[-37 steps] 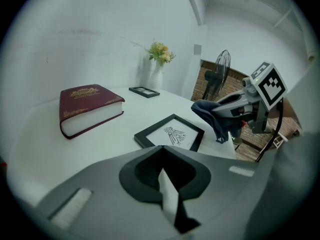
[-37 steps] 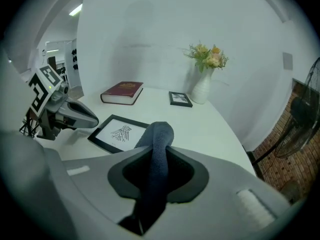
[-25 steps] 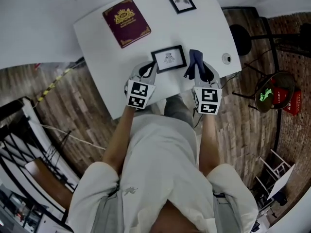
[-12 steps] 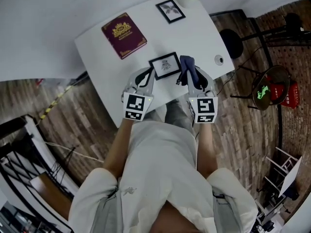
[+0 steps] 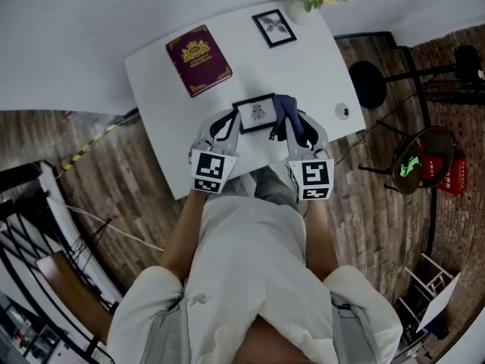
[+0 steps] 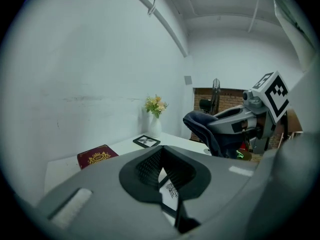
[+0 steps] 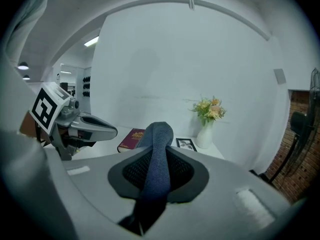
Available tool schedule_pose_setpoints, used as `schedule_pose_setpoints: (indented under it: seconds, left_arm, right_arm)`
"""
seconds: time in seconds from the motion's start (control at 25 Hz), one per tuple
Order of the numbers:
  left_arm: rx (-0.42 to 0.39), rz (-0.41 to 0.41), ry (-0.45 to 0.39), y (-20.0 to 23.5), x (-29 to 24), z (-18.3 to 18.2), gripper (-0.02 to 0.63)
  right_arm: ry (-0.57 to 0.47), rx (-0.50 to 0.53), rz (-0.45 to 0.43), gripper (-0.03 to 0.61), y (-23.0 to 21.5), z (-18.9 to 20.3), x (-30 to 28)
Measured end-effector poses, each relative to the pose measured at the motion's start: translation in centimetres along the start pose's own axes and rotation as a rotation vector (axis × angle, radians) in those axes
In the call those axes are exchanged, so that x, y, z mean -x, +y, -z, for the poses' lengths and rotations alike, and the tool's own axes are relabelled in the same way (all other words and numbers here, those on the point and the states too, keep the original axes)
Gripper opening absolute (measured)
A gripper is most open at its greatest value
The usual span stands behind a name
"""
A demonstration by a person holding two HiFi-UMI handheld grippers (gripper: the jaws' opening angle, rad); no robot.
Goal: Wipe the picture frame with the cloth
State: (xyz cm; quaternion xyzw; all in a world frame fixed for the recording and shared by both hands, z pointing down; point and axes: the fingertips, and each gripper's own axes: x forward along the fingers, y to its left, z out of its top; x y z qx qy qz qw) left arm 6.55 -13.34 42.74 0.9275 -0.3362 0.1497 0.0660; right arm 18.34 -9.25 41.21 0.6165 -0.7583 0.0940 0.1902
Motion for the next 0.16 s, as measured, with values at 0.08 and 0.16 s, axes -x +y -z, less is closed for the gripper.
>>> schedule_pose_setpoints:
  seconds: [0.08,0.16]
  left_arm:
    - [-0.003,-0.02,0.0,-0.2,-1.0,-0.5,0.02]
    - [-0.007,-0.037,-0.003,-0.6,-2.2,-1.0,0.02]
  right_arm:
    - [-0.008,0.003,-0.026,0.063,-1.0,-0.1,-0.6]
    - [-0.014,0.009,-0.053,0.061,-2.1,-0.2,-1.3]
